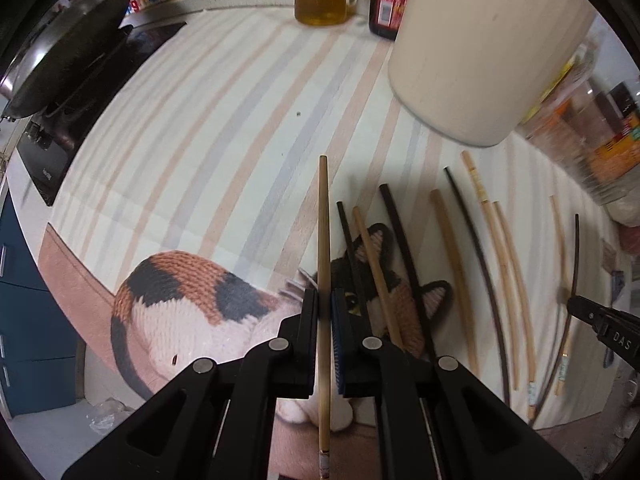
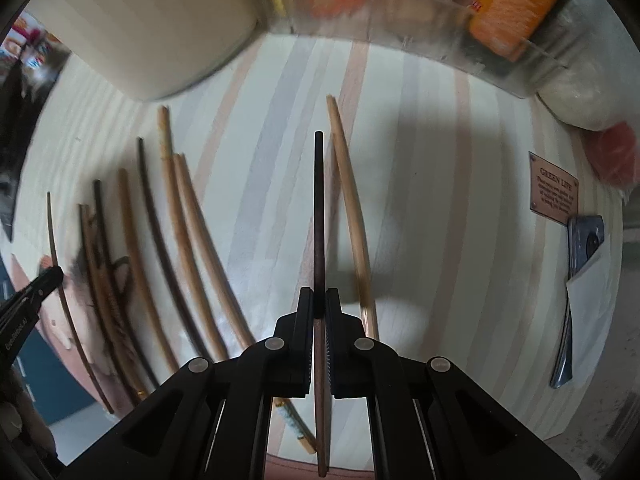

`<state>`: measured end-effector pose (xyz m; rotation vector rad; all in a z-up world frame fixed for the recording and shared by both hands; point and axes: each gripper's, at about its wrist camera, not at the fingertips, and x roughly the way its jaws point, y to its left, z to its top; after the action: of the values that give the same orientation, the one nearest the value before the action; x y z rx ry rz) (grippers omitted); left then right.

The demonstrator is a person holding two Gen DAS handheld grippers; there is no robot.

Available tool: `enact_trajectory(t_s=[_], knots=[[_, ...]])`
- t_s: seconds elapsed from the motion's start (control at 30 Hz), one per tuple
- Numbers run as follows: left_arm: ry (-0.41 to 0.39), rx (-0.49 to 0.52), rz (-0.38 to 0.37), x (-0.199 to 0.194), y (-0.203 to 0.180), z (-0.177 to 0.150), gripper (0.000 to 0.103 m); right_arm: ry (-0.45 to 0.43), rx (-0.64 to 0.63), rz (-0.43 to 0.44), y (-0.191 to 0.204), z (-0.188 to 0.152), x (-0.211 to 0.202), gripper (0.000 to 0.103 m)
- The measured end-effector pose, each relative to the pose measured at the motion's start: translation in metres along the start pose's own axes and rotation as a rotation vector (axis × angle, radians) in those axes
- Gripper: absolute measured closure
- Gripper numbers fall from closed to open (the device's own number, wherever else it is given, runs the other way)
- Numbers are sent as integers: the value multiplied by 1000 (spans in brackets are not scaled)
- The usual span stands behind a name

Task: Organize utensils
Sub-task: 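Lift both held chopsticks upright off the cat mat, then lower both chopsticks into the cream holder and open both tools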

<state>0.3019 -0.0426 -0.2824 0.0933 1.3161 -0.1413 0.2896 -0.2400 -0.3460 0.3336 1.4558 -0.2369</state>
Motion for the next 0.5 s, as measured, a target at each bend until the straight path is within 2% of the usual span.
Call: enact_trajectory(t_s=[0.23,0.3,0.37,0.5], knots=[[-96,-17,-20,-44,8,0,99,-118,7,62,1,-14,-47,98],[-127,-16,-29,-60,7,-1,99,-156,2,77,3,-12,-62,98],[-156,-21,-42,-71,8,3,99,-194,-3,95,-11,-2,-78,98],[-238,-38,-94,-107,6,18,99,-280,-9,138,-11,8,-113,98]])
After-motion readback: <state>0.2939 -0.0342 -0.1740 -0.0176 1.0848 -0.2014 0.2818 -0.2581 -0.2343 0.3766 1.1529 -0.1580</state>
